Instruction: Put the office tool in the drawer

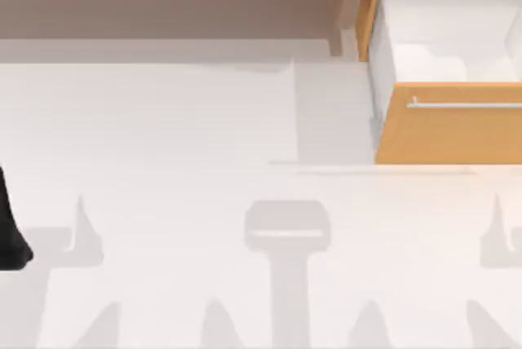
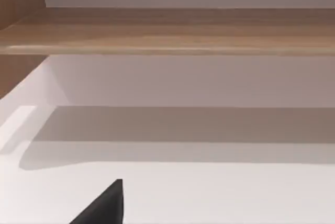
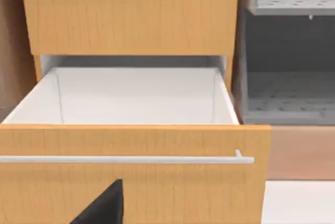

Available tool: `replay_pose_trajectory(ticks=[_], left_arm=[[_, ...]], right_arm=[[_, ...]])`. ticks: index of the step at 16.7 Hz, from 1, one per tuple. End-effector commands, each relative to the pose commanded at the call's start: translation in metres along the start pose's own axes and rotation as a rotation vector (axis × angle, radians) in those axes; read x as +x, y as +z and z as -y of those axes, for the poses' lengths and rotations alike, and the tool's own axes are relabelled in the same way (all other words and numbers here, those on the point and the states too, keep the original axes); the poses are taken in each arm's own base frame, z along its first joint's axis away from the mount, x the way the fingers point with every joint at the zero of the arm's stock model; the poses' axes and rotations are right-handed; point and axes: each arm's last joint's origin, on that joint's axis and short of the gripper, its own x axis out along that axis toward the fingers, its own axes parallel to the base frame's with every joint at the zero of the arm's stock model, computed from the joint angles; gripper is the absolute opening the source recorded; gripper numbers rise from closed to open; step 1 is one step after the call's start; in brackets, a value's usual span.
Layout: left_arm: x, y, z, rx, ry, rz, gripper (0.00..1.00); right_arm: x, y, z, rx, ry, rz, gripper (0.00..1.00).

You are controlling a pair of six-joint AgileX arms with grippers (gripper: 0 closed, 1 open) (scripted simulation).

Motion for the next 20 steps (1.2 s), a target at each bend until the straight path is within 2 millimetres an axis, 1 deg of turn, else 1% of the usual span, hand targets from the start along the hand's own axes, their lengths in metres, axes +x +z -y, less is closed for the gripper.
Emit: replay_pose_trajectory(ticks=[3, 5, 8, 10, 13, 15, 17, 20], left_arm=[[0.0, 0.0, 0.0, 0.0, 0.0, 0.0, 1.0], [0.0, 0.0, 0.0, 0.0, 0.0, 0.0, 1.0], [0.0, 0.0, 0.0, 0.0, 0.0, 0.0, 1.0], [0.0, 0.0, 0.0, 0.0, 0.0, 0.0, 1.0], [0.0, 0.0, 0.0, 0.0, 0.0, 0.0, 1.0], [0.0, 0.0, 0.0, 0.0, 0.0, 0.0, 1.0], [0.0, 0.0, 0.0, 0.0, 0.0, 0.0, 1.0], [0.0, 0.0, 0.0, 0.0, 0.0, 0.0, 1.0]], right_arm=[[0.0, 0.002, 0.0, -0.005, -0.003, -0.01, 1.0], [0.001, 0.008, 0.001, -0.028, -0.013, -0.059, 1.0], [0.007, 0.024, 0.005, -0.086, -0.033, -0.209, 1.0], [0.018, 0.036, 0.008, -0.131, -0.042, -0.356, 1.0], [0.044, 0.048, 0.016, -0.193, -0.035, -0.626, 1.0], [0.068, 0.05, 0.024, -0.224, -0.011, -0.822, 1.0], [0.093, 0.046, 0.033, -0.243, 0.026, -1.012, 1.0], [0.127, 0.033, 0.048, -0.251, 0.098, -1.258, 1.0]])
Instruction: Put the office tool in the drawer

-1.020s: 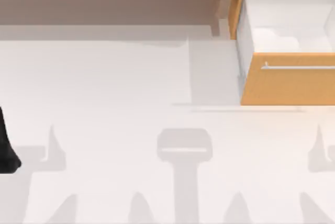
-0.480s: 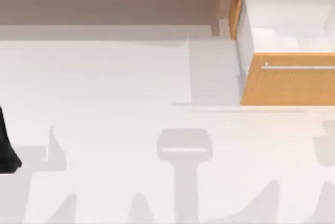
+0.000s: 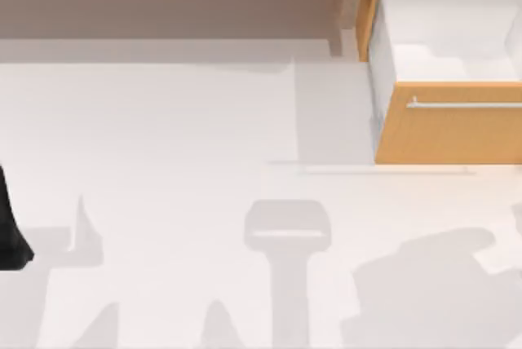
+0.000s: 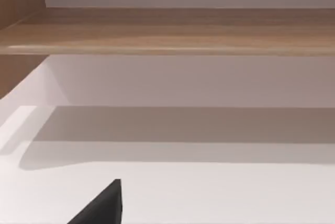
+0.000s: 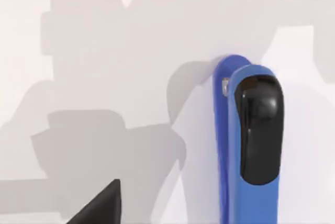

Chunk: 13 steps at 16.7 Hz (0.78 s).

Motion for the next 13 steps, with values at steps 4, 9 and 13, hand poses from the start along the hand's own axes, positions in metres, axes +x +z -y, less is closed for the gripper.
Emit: replay_pose_trajectory(ticks=[4, 9, 13], left_arm=[[0.0, 0.0, 0.0, 0.0, 0.0, 0.0, 1.0], [0.0, 0.0, 0.0, 0.0, 0.0, 0.0, 1.0], [0.0, 0.0, 0.0, 0.0, 0.0, 0.0, 1.0]], right_arm=[[0.03, 0.019, 0.021, -0.044, 0.103, -0.21, 1.0], [0.043, 0.026, 0.029, -0.061, 0.148, -0.285, 1.0], [0.044, 0.026, 0.028, -0.064, 0.148, -0.284, 1.0]])
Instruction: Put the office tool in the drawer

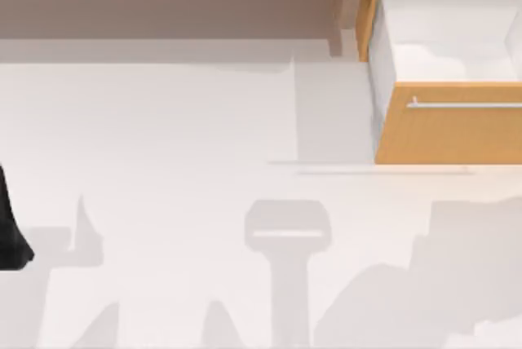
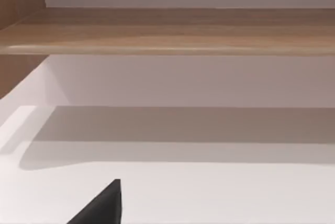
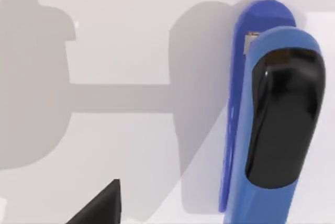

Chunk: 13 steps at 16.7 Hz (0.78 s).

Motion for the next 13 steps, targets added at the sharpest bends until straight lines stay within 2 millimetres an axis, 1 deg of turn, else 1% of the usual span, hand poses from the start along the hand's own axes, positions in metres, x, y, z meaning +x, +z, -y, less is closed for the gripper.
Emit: replay_pose_trajectory(ticks=[2, 7, 8, 11, 13], left_arm=[[0.0, 0.0, 0.0, 0.0, 0.0, 0.0, 1.0], [0.0, 0.0, 0.0, 0.0, 0.0, 0.0, 1.0], [0.0, 0.0, 0.0, 0.0, 0.0, 0.0, 1.0], [0.0, 0.0, 0.0, 0.0, 0.0, 0.0, 1.0], [0.0, 0.0, 0.0, 0.0, 0.0, 0.0, 1.0]], right_arm=[[0.011, 0.0, 0.001, 0.003, 0.004, -0.006, 1.0], [0.046, 0.0, 0.002, 0.003, -0.002, 0.003, 1.0], [0.049, 0.0, 0.001, 0.003, 0.0, 0.0, 1.0], [0.049, 0.0, 0.001, 0.003, 0.0, 0.0, 1.0], [0.049, 0.0, 0.001, 0.003, 0.0, 0.0, 0.85]])
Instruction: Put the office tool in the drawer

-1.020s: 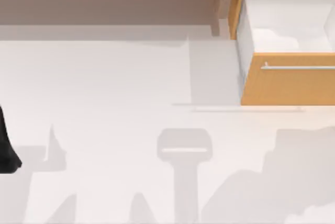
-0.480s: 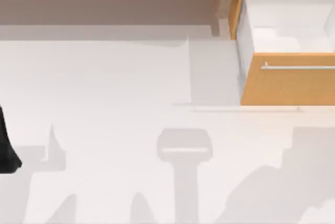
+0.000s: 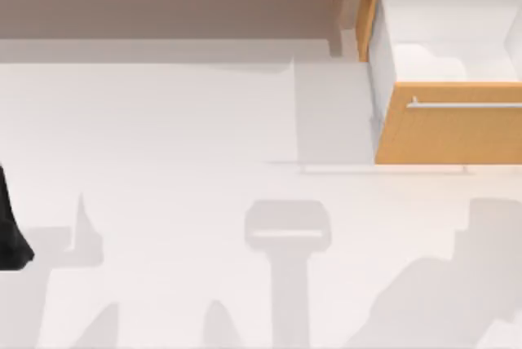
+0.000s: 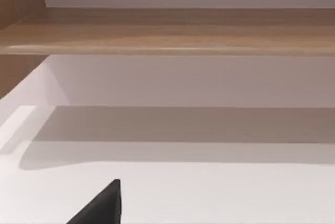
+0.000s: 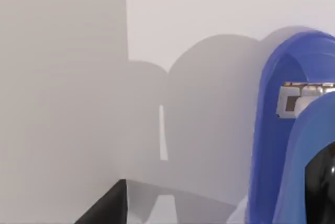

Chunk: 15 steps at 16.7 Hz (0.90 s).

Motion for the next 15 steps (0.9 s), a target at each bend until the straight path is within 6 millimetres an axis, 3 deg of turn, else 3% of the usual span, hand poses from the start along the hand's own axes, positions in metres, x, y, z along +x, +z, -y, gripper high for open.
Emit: replay_pose_trajectory(ticks=[11, 15], left_arm=[[0.0, 0.0, 0.0, 0.0, 0.0, 0.0, 1.0], [0.0, 0.0, 0.0, 0.0, 0.0, 0.0, 1.0]], right_arm=[[0.0, 0.0, 0.0, 0.0, 0.0, 0.0, 0.02], [0.0, 0.0, 0.0, 0.0, 0.0, 0.0, 0.0]])
